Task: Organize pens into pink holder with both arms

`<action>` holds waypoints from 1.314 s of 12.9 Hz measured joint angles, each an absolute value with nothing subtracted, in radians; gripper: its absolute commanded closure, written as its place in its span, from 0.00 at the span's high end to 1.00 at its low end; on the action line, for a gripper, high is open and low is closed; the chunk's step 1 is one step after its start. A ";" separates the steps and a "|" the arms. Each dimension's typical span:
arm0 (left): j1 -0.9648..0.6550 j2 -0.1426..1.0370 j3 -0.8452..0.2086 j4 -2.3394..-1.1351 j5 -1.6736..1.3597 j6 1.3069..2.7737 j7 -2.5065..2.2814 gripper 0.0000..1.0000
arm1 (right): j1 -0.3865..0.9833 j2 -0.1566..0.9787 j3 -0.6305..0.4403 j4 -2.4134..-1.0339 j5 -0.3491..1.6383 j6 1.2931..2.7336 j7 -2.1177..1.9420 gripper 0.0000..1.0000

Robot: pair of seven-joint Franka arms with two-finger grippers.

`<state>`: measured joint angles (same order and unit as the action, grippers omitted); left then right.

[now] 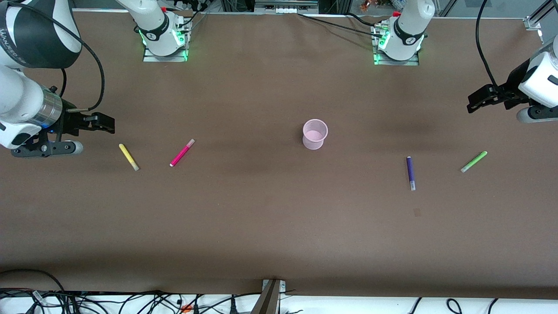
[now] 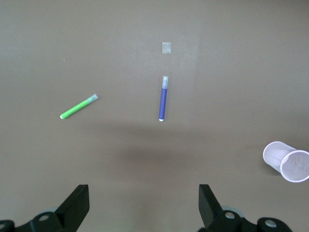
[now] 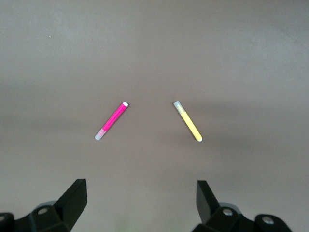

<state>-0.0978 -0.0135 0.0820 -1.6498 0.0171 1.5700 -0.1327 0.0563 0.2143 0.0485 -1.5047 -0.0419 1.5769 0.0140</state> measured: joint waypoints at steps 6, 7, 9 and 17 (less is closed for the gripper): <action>-0.101 0.013 0.078 -1.614 0.019 1.575 -0.130 1.00 | 0.056 0.214 0.049 -1.505 -0.042 1.577 0.014 1.00; -0.103 0.014 0.077 -1.613 0.019 1.575 -0.130 1.00 | 0.056 0.214 0.049 -1.504 -0.042 1.577 0.014 1.00; -0.103 0.015 0.077 -1.612 0.019 1.575 -0.130 1.00 | 0.056 0.214 0.048 -1.501 -0.042 1.577 0.028 1.00; -0.106 0.016 0.076 -1.610 0.019 1.575 -0.130 1.00 | 0.061 0.231 0.054 -1.515 -0.008 1.623 0.396 0.99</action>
